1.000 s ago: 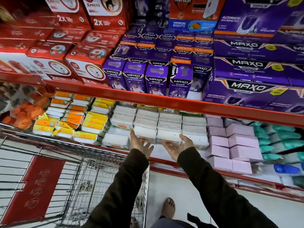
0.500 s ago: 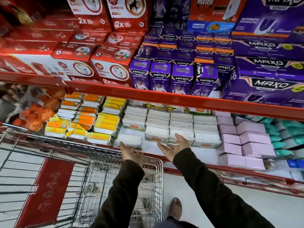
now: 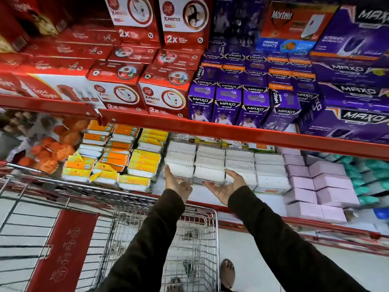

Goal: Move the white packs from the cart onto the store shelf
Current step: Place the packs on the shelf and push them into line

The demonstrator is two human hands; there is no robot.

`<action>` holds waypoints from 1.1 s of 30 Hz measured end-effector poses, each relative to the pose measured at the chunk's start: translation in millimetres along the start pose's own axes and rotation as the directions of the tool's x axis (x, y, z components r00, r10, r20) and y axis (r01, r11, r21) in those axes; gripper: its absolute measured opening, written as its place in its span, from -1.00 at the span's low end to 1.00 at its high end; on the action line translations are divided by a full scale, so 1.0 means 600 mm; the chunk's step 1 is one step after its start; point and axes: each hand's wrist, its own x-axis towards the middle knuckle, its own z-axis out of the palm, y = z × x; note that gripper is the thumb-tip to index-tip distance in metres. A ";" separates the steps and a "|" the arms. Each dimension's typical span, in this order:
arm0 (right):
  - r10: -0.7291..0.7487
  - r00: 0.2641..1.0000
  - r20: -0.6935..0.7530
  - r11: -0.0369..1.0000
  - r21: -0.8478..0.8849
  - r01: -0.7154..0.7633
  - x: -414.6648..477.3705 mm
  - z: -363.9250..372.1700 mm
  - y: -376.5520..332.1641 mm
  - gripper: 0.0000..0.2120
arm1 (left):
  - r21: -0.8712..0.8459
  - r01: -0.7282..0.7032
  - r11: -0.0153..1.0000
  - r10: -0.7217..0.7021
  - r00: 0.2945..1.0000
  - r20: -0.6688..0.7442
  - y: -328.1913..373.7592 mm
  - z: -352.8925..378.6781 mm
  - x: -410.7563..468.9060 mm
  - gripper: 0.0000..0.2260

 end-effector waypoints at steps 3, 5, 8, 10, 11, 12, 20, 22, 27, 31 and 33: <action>-0.001 1.000 -0.017 0.999 -0.037 0.001 0.002 0.005 -0.002 -0.30 | 0.001 0.025 1.000 -0.025 1.000 0.018 0.002 0.000 0.006 -0.14; -0.008 1.000 -0.025 0.998 -0.065 0.007 0.000 0.006 -0.002 -0.26 | 0.004 0.009 1.000 -0.009 0.999 0.033 0.004 -0.002 0.004 -0.17; -0.019 0.998 -0.064 0.973 -0.231 0.004 -0.020 0.014 0.000 -0.26 | 0.041 0.003 0.999 -0.004 0.999 0.044 0.007 -0.008 -0.003 -0.22; -0.042 0.989 -0.140 0.922 -0.386 -0.015 -0.037 0.020 -0.004 -0.30 | 0.131 -0.020 0.991 0.026 0.999 -0.048 0.010 -0.007 -0.008 -0.24; -0.094 0.984 -0.153 0.859 -0.512 0.002 -0.047 0.023 -0.005 -0.34 | 0.255 -0.078 0.964 0.113 0.986 -0.125 0.010 -0.008 -0.008 -0.24; -0.194 0.970 -0.148 0.728 -0.684 0.041 -0.054 0.024 -0.005 -0.39 | 0.433 -0.165 0.886 0.265 0.947 -0.180 0.009 -0.008 -0.010 -0.24; -0.487 0.618 0.617 -0.782 -0.624 0.007 0.019 0.012 -0.027 -0.36 | 0.741 -0.295 -0.603 0.452 0.640 0.622 -0.006 0.026 0.075 -0.38; -0.380 0.714 0.588 -0.847 -0.531 -0.013 0.057 -0.003 -0.031 -0.37 | 0.637 -0.255 -0.727 0.313 0.703 0.639 -0.006 0.025 0.096 -0.37; -0.357 0.719 0.596 -0.858 -0.514 0.001 0.086 -0.025 -0.033 -0.24 | 0.610 -0.214 -0.763 0.321 0.693 0.645 -0.013 0.015 0.111 -0.27; -0.355 0.725 0.590 -0.845 -0.534 0.021 0.084 -0.025 -0.034 -0.22 | 0.613 -0.183 -0.768 0.338 0.698 0.631 -0.015 0.017 0.112 -0.33; -0.354 0.733 0.581 -0.846 -0.534 0.014 0.085 -0.025 -0.036 -0.28 | 0.611 -0.171 -0.773 0.335 0.708 0.621 -0.014 0.016 0.112 -0.30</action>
